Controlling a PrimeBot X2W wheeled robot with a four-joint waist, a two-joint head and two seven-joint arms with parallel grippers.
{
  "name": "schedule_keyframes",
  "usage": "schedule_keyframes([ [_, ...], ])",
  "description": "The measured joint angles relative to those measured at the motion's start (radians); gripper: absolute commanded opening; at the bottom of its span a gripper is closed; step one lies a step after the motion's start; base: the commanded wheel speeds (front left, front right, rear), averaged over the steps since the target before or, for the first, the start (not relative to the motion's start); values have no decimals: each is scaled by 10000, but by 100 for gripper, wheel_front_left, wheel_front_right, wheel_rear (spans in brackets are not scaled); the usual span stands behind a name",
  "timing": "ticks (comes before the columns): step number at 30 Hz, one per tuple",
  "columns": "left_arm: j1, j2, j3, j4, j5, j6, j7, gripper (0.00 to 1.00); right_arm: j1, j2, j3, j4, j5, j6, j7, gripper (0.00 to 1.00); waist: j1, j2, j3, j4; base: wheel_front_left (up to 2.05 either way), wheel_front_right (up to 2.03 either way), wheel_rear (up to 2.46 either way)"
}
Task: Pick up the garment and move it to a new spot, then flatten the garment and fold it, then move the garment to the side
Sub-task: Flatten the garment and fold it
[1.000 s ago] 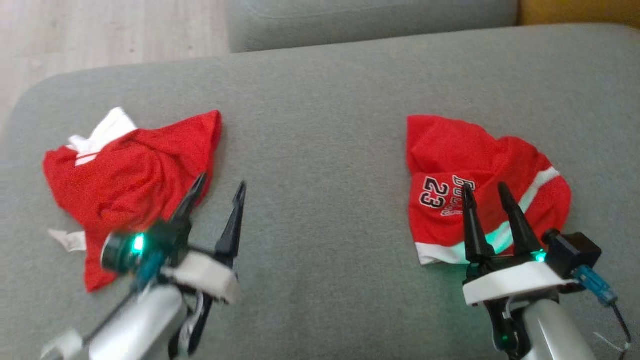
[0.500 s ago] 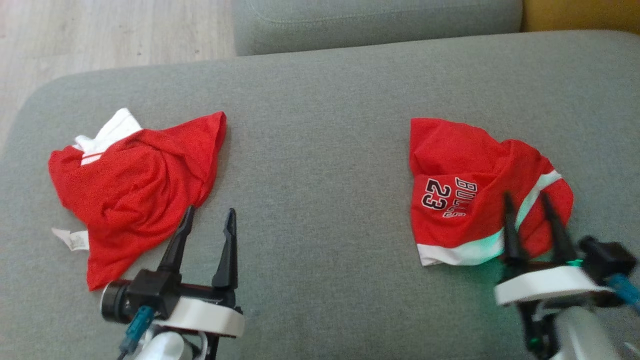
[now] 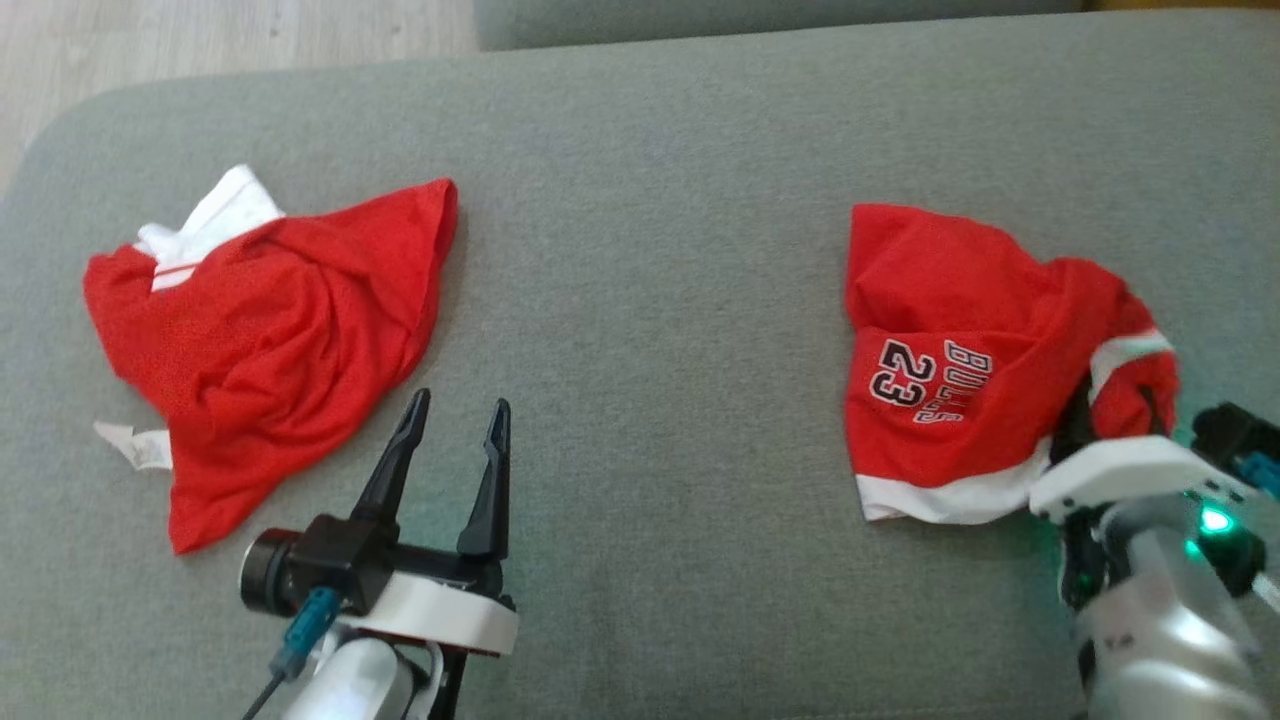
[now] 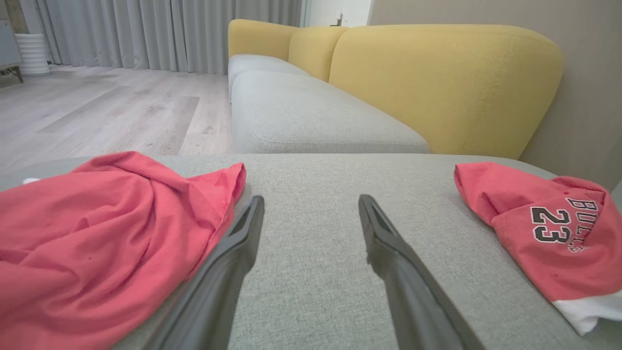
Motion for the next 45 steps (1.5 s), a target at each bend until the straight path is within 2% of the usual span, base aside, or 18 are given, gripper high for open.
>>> schedule_keyframes([
  [5, -162, -182, 207, 146, 213, -230, 0, 100, -1364, -52, -612, 1858, -330, 0, -59, 100, 0, 0, 262, 218, 0, 0, 0],
  [6, -168, -230, 230, 171, 242, -265, 0, 100, -1546, -58, -792, 2004, -376, 0, -59, 83, 0, 0, 298, 249, 0, 0, 0],
  [7, -167, -272, 251, 215, 291, -313, 0, 100, -1655, -54, -1011, 1998, -447, 0, -59, 27, 0, 0, 326, 272, 0, 0, 0],
  [8, -167, -303, 284, 265, 305, -349, 0, 100, -1689, -44, -1223, 1870, -525, 0, -56, 0, 1, 0, 342, 285, 0, 0, 0],
  [13, -165, -449, 523, 435, 458, -468, 0, 100, -1509, -29, -2036, -180, -989, 0, -44, 0, 0, 0, 194, 268, 0, 0, 0],
  [20, -71, -779, 830, 500, 558, -704, 0, 100, -1329, -21, -2353, -2915, -1398, 0, -44, 0, -2, 0, -354, 188, 0, 0, 0],
  [25, 120, -1016, 1045, 502, 658, -865, 0, 100, -1778, -17, -2709, -4021, -2648, 0, -40, 0, -2, 0, -731, 277, 0, 0, 0],
  [29, 409, -1162, 1181, 552, 742, -968, 0, 100, -2816, -21, -2685, -4706, -3369, 0, 570, 0, -2, 0, -966, 475, 0, 0, 0],
  [32, 563, -1258, 1235, 600, 823, -1053, 0, 100, -3052, -36, -2337, -5056, -3396, 0, 830, 0, -3, 0, -1109, 653, 0, 0, 0],
  [36, 591, -1283, 1498, 591, 924, -1135, 0, 100, -2303, -31, -1442, -5066, -2675, 0, 993, 0, -3, 0, -1205, 731, 0, 0, 0],
  [41, 592, -1298, 1593, 472, 1168, -1227, 0, 100, -544, -31, 493, -5237, -1707, 0, 1007, 0, -2, 0, -1184, 541, 0, 0, 0],
  [42, 592, -1300, 1632, 445, 1204, -1231, 0, 100, -200, -31, 953, -5363, -1634, 0, 1001, 0, -2, 0, -1177, 484, 0, 0, 0],
  [43, 592, -1300, 1632, 445, 1204, -1231, 0, 100, -200, -31, 953, -5363, -1634, 0, 1001, 0, -2, 0, -1177, 484, 0, 0, 0],
  [45, 591, -1300, 1735, 437, 1287, -1275, 0, 100, 479, -29, 1887, -5697, -1599, 0, 932, 0, -2, 0, -1159, 361, 0, 0, 0],
])
